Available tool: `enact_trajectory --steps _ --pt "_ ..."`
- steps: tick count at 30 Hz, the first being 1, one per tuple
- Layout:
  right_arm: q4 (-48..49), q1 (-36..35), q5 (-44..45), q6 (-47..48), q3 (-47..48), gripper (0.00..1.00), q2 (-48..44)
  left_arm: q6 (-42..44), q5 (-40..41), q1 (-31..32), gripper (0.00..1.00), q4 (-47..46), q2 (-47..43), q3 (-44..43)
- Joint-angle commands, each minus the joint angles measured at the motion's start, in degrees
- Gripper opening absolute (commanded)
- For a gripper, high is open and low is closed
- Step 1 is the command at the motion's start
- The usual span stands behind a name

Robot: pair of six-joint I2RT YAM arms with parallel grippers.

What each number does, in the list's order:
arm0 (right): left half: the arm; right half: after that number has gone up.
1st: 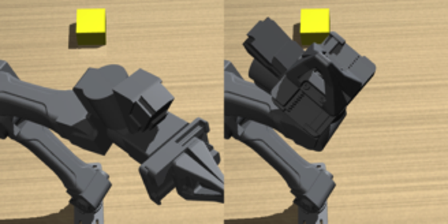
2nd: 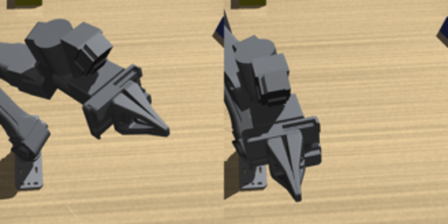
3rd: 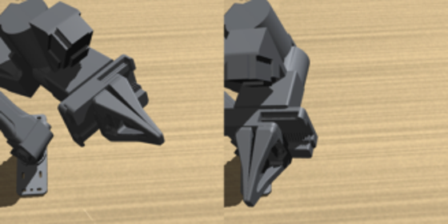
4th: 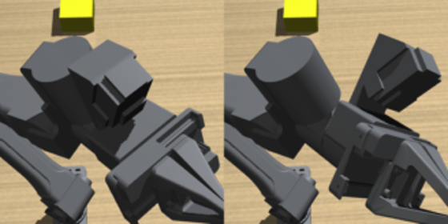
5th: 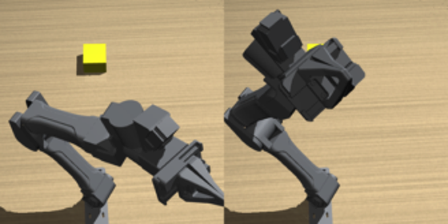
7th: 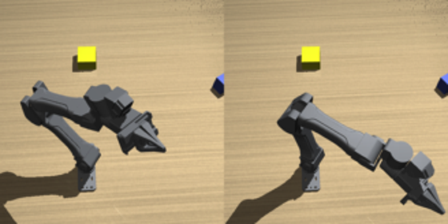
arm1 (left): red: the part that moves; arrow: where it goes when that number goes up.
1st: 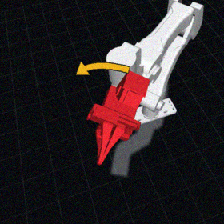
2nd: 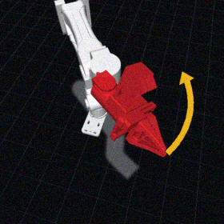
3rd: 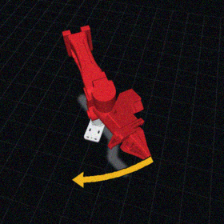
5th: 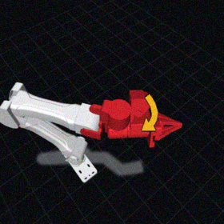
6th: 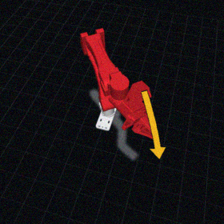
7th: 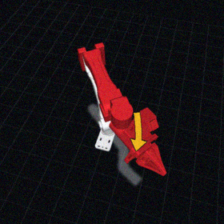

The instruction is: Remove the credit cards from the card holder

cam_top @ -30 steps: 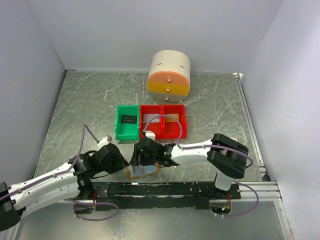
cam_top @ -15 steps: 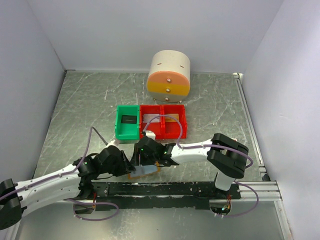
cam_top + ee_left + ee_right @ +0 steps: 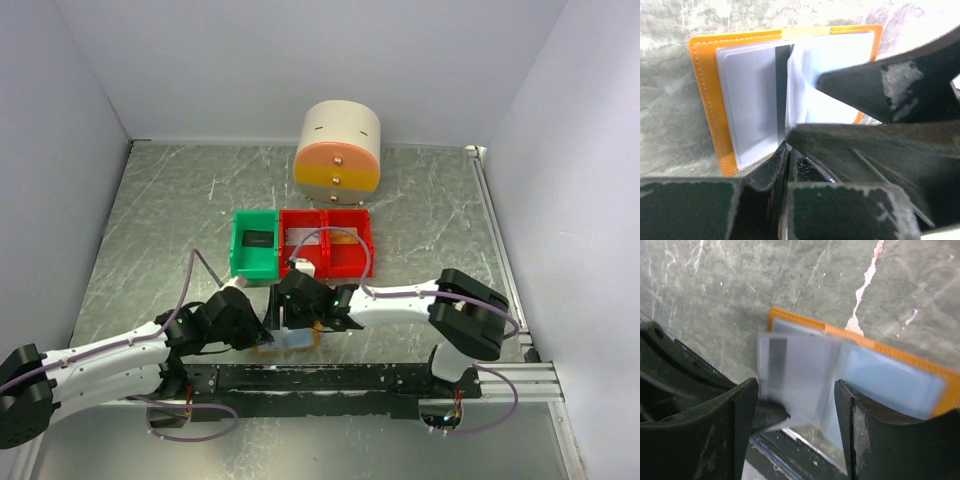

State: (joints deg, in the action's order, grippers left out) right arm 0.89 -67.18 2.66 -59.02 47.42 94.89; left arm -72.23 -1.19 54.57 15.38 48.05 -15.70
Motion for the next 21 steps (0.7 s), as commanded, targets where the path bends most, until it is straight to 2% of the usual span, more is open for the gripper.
enact_trajectory --steps 1,5,7,10,14,21 --pt "-6.8 0.6 3.1 0.6 -1.3 0.64 -6.5 0.8 4.7 0.2 0.08 5.8 -1.0 -2.9" --pt "-9.2 1.7 5.7 -0.6 -3.7 0.68 -12.3 3.1 5.8 0.1 0.11 8.0 -2.3 -4.1" --pt "-10.9 2.3 7.0 -1.2 -5.2 0.69 -14.9 4.4 5.4 0.1 0.15 7.8 -1.9 -4.7" --pt "-13.5 3.2 8.8 -2.3 -7.5 0.7 -19.0 6.7 4.3 0.1 0.26 6.7 0.1 -6.0" --pt "-15.3 4.2 10.3 -3.7 -11.3 0.73 -24.5 9.3 4.0 0.1 0.49 7.5 5.3 -9.6" --pt "-18.3 4.9 12.7 -7.1 -16.0 0.77 -33.1 13.2 0.3 0.2 0.54 2.8 12.6 -14.5"
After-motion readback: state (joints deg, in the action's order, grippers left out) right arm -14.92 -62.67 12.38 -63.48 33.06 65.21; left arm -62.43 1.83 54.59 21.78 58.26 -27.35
